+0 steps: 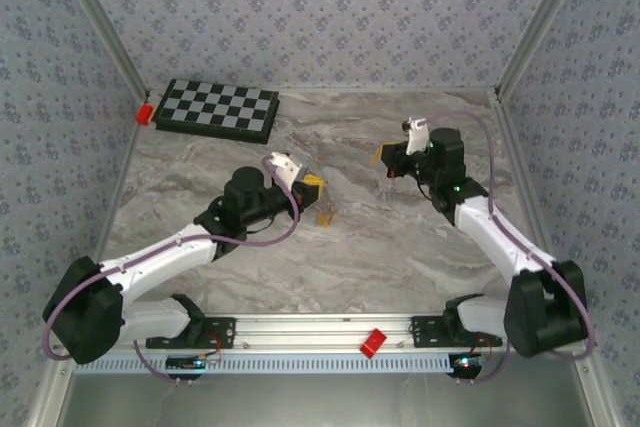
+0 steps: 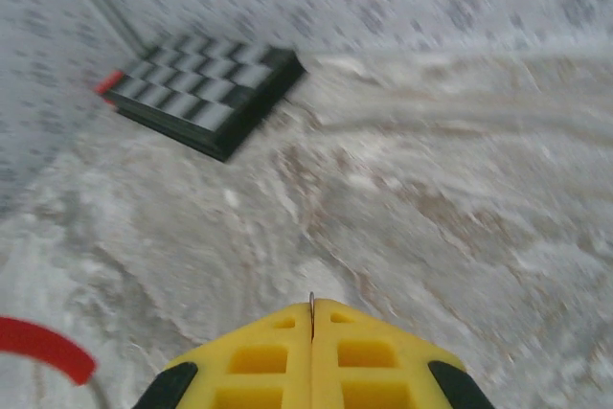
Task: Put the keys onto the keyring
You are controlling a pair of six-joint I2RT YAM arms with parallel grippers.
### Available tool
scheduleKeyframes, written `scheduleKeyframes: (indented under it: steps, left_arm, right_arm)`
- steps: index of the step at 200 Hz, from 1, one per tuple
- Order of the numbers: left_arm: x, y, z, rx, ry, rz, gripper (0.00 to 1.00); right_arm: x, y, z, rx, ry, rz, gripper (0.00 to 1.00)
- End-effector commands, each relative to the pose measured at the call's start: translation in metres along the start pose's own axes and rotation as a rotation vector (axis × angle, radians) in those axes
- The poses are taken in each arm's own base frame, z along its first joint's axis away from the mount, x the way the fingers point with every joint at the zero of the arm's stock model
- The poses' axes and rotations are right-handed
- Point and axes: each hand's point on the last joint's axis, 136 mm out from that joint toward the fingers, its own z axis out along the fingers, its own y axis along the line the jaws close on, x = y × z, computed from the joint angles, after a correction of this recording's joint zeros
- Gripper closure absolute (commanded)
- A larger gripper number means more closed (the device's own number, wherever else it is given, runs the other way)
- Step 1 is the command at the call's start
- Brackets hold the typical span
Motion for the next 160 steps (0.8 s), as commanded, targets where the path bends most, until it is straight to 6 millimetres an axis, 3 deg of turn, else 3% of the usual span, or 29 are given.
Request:
scheduleKeyframes:
  steps: [1, 31, 101, 160]
  left_arm:
    - [-0.046, -0.019, -0.003, 0.055, -0.104, 0.081, 1.00]
    - [-0.057, -0.034, 0.002, 0.138, -0.096, 0.125, 1.00]
    - [-0.067, -0.066, 0.015, 0.343, -0.098, 0.230, 1.00]
    - [-0.073, -0.078, 0.003, 0.392, -0.109, 0.262, 1.00]
  right_arm:
    - [-0.037, 0.043, -0.026, -0.167, -0.209, -0.141, 1.00]
    - [-0.048, 0.069, -0.051, -0.229, -0.288, -0.200, 1.00]
    - [-0.041, 0.111, -0.087, -0.292, -0.246, -0.284, 1.00]
    - [-0.030, 0.134, -0.094, -0.312, -0.152, -0.369, 1.00]
